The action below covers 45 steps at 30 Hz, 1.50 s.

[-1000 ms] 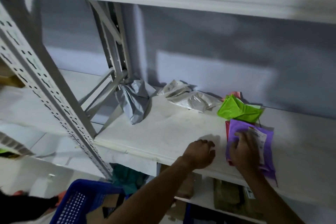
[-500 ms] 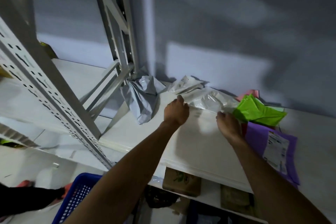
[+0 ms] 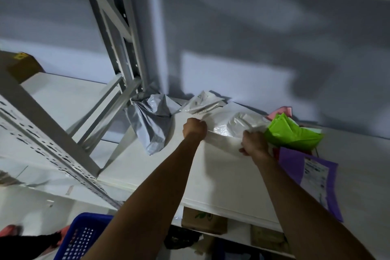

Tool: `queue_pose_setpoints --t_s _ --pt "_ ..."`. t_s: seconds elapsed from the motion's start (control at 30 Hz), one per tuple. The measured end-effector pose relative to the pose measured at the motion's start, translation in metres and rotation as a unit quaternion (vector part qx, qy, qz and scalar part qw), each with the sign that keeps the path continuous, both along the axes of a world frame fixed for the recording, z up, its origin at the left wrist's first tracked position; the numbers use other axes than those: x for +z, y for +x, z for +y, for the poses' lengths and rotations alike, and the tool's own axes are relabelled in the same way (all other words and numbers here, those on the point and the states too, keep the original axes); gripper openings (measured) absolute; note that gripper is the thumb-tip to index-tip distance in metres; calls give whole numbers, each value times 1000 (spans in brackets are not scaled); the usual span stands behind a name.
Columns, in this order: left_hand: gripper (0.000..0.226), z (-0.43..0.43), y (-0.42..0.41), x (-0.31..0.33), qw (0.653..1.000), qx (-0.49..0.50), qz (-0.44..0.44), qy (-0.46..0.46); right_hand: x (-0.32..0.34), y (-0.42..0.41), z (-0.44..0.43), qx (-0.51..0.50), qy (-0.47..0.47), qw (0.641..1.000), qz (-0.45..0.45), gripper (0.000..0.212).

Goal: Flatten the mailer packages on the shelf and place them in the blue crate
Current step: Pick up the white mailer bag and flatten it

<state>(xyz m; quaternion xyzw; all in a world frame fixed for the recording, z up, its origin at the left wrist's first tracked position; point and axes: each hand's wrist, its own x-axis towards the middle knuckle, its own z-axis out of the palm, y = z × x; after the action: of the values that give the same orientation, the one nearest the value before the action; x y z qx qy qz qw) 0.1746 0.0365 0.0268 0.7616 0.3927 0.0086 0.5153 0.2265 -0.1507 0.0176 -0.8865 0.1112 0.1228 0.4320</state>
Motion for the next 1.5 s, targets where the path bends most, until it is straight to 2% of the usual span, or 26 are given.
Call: queue_pose_setpoints --t_s 0.13,0.27,0.3,0.37,0.4,0.47,0.53,0.63,0.73,0.8,0.87,0.93,1.07,1.17,1.3,1.33,1.4,1.5 --pt "27 -6 -16 -2 999 29 -22 -31 9 -13 -9 9 71 997 2 19" --pt "36 -10 -37 0 996 -25 4 -81 1 -33 -23 12 120 993 2 14" --pt "30 -9 -46 -1 995 -54 30 -80 -1 -38 -28 9 126 992 -3 15" --pt "17 -16 -64 6 982 -47 25 -181 -3 -49 -37 -1 139 990 -14 20" --pt "15 -18 -74 7 977 -103 39 -183 -2 -55 -41 -9 150 989 -16 23" --pt "16 -16 -92 8 965 -143 47 -213 0 -65 -48 -31 173 984 -23 29" --pt "19 -14 -107 7 962 -174 50 -203 4 -80 -56 -48 197 979 -17 34" --pt "28 -20 -118 4 968 -143 8 -205 6 -109 -68 -38 246 968 18 28" --pt "32 -30 -127 -1 976 -88 -46 -196 -1 -136 -83 5 227 973 46 25" --pt "37 -36 -134 -4 980 -50 -62 -184 -5 -149 -91 35 212 974 65 34" --pt "41 -45 -141 0 981 -30 -69 -178 -2 -161 -98 62 208 974 70 31" --pt "38 -53 -146 0 980 -15 -81 -180 6 -171 -103 76 210 973 51 20" --pt "33 -65 -151 7 985 17 -69 -154 9 -177 -110 91 198 976 -7 12" --pt "29 -67 -150 12 978 54 -111 -166 8 -174 -115 70 175 981 -41 10" --pt "34 -63 -146 17 974 80 -122 -174 15 -176 -117 43 215 974 -53 15" --pt "34 -64 -144 19 973 82 -119 -178 17 -177 -117 38 226 971 -75 15" --pt "50 -68 -142 20 979 87 -102 -154 23 -181 -115 31 215 963 -157 12" --pt "57 -82 -145 36 990 29 -117 -72 35 -194 -105 40 134 945 -297 16"
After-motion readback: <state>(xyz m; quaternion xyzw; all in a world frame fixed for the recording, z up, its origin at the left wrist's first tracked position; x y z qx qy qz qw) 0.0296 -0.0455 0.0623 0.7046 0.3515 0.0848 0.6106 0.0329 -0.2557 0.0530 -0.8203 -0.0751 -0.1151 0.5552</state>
